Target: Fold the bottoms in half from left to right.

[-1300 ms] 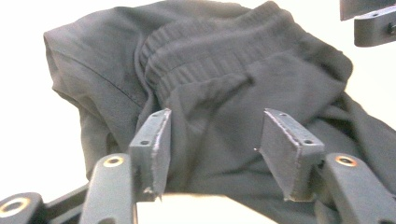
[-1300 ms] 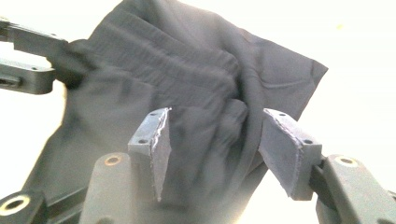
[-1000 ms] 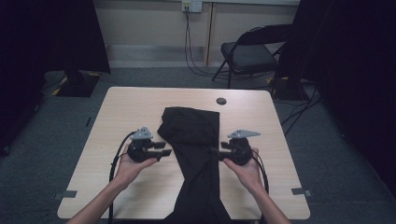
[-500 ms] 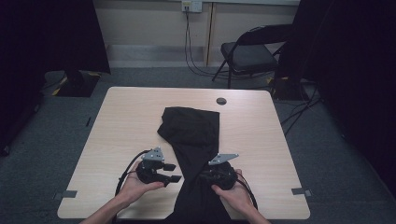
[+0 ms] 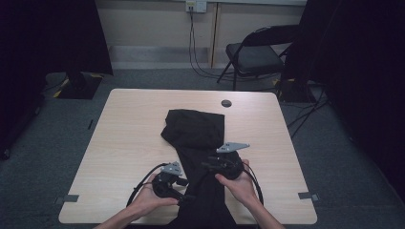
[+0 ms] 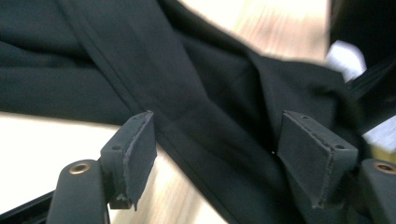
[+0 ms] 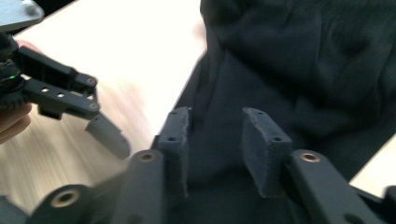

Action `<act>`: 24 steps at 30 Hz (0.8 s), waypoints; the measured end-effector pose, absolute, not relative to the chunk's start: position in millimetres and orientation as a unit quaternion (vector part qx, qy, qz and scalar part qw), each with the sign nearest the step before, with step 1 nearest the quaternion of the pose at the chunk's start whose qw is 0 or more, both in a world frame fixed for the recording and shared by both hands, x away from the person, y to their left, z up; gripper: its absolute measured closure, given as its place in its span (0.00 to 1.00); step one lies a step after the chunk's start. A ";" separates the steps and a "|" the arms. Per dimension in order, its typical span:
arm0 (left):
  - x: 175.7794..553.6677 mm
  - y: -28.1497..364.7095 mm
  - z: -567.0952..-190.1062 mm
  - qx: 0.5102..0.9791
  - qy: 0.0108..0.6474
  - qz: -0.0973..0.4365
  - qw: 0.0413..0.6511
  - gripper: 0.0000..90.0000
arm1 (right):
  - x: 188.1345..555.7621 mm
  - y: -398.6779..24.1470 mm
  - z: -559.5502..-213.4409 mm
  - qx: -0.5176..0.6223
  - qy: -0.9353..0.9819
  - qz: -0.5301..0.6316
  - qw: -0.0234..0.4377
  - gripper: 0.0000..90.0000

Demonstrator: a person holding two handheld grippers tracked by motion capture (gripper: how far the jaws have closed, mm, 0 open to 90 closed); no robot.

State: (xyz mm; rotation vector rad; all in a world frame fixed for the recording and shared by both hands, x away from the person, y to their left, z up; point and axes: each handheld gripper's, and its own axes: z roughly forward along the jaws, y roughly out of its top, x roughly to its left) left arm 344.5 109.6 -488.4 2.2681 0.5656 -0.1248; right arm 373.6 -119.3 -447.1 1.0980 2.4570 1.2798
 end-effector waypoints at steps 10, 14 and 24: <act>346.7 111.8 -468.7 0.874 0.215 -0.029 0.435 0.99 | 341.9 -135.7 -446.0 0.357 0.825 0.429 0.088 0.52; 359.6 120.0 -440.8 0.830 0.236 -0.027 0.504 0.99 | 323.7 -136.7 -446.5 0.329 0.835 0.436 0.065 0.35; 403.5 102.4 -399.8 0.754 0.291 -0.025 0.588 0.99 | 321.7 -106.6 -456.1 0.296 0.847 0.442 0.018 0.20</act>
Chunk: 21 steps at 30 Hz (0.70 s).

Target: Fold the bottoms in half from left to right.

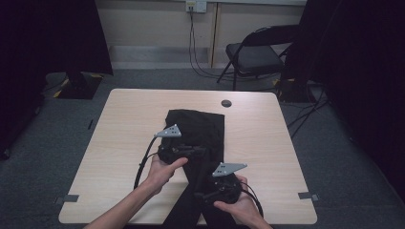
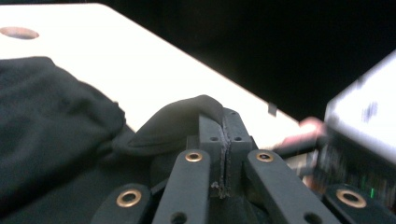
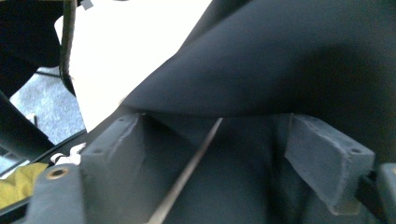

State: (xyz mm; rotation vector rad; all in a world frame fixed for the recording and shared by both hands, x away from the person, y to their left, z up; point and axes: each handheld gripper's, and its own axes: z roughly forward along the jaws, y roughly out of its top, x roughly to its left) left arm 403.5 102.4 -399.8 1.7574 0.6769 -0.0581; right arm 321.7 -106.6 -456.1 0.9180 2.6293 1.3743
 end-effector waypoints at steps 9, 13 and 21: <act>417.2 101.8 -406.2 0.770 0.306 0.014 0.559 0.90 | 323.8 -104.0 -445.6 0.310 0.840 0.435 0.095 0.96; 410.5 110.3 -413.3 0.779 0.320 0.032 0.539 0.61 | 349.0 -143.4 -417.7 0.355 0.807 0.441 0.167 0.98; 377.8 106.8 -437.6 0.834 0.256 0.005 0.488 0.65 | 392.0 -205.3 -414.3 0.457 0.767 0.372 0.251 0.79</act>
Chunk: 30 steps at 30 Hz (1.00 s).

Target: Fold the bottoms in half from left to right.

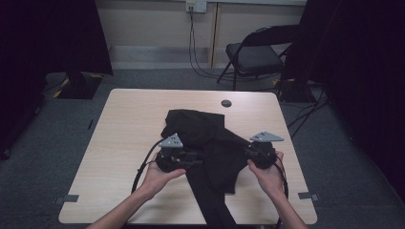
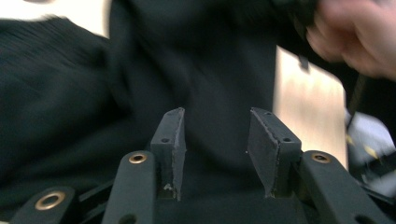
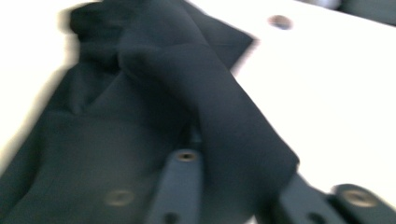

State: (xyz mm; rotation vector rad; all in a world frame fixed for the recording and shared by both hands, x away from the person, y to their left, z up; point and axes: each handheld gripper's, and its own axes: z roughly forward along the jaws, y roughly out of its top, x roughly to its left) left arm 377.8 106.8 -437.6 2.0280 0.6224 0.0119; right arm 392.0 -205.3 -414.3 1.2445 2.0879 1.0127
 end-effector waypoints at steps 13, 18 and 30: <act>358.5 71.7 -488.9 0.890 0.214 -0.012 0.402 0.59 | 345.9 -190.5 -419.6 0.445 0.774 0.371 0.257 0.46; 355.4 76.5 -490.6 0.896 0.203 0.015 0.396 0.91 | 351.5 -205.9 -418.6 0.475 0.761 0.369 0.243 0.46; 357.5 102.0 -479.1 0.884 0.224 0.005 0.411 1.00 | 344.2 -154.1 -459.7 0.367 0.846 0.366 0.125 0.76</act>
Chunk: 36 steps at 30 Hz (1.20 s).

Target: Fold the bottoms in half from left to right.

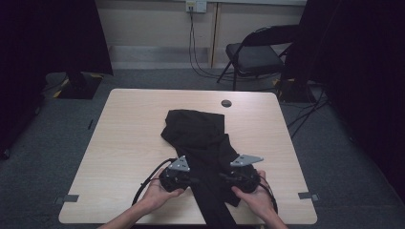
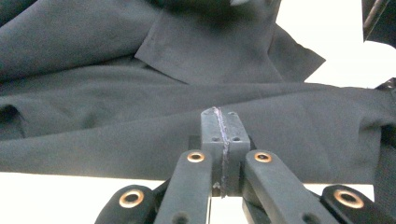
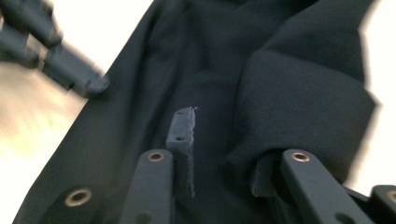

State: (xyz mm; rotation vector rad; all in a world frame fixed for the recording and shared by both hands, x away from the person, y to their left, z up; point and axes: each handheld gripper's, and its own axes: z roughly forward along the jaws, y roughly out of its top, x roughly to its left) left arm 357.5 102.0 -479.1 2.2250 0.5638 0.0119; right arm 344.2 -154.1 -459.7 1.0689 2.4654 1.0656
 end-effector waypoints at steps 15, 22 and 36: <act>366.7 60.3 -494.1 0.888 0.204 0.049 0.408 0.61 | 351.2 -136.2 -485.1 0.341 0.869 0.340 0.110 0.80; 365.6 71.1 -492.6 0.891 0.198 0.039 0.406 1.00 | 350.9 -135.6 -484.9 0.341 0.870 0.337 0.114 0.82; 364.1 117.7 -473.0 0.854 0.263 0.030 0.449 0.87 | 353.4 -137.6 -485.3 0.350 0.865 0.343 0.107 0.84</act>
